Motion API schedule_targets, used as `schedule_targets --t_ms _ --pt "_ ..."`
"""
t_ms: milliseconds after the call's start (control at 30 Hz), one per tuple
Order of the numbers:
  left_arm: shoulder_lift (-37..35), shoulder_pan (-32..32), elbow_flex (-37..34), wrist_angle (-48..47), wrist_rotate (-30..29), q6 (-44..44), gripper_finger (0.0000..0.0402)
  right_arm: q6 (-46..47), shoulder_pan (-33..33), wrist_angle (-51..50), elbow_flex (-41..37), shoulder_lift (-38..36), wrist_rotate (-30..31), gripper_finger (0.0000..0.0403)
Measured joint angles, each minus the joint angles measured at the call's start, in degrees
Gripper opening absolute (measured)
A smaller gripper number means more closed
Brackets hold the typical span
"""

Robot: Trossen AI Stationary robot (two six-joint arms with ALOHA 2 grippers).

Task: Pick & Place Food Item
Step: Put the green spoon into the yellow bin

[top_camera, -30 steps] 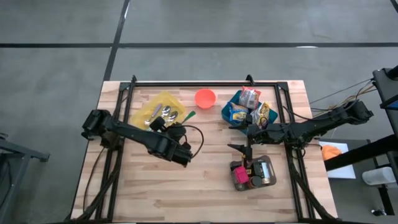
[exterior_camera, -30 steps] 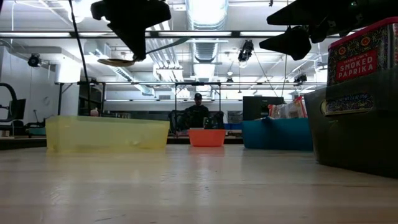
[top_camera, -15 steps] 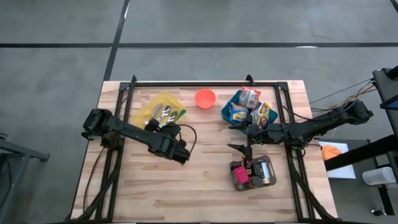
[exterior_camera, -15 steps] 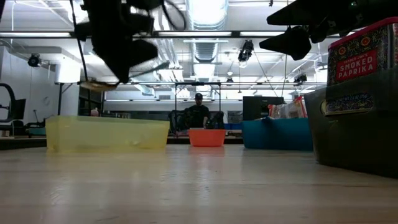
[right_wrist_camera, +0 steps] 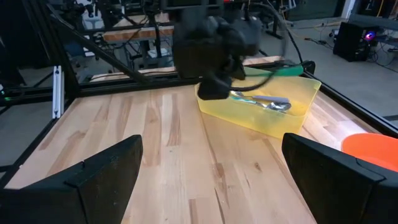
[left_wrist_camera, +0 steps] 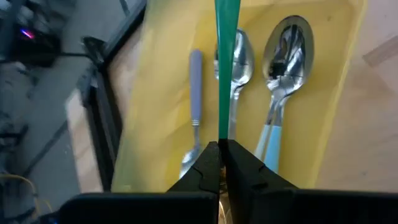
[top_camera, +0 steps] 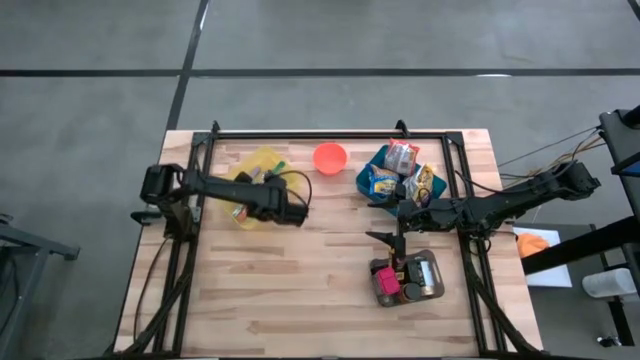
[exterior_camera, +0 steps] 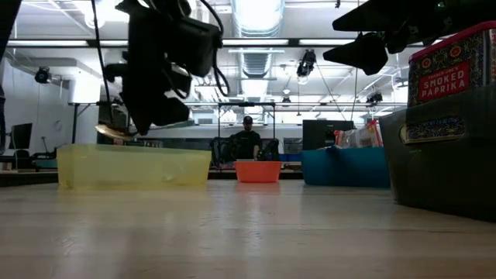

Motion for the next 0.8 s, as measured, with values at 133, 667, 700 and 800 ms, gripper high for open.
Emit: schedule_targets --t_ms 133,667,700,800 --pt "0.00 2.83 -0.01 3.58 1.75 5.26 0.0006 0.00 0.00 0.00 0.00 0.00 0.02 0.0381" --pt "-0.02 6.73 -10.62 15.24 8.09 10.05 0.0006 0.00 0.00 0.00 0.00 0.00 0.00 0.0381" --pt "0.00 6.73 -10.83 15.77 8.22 10.71 0.0006 -0.02 0.00 0.00 0.00 0.00 0.00 0.0381" --pt "-0.01 6.80 -10.88 16.30 8.18 11.01 0.0006 -0.01 0.00 0.00 0.01 0.00 0.00 0.0381"
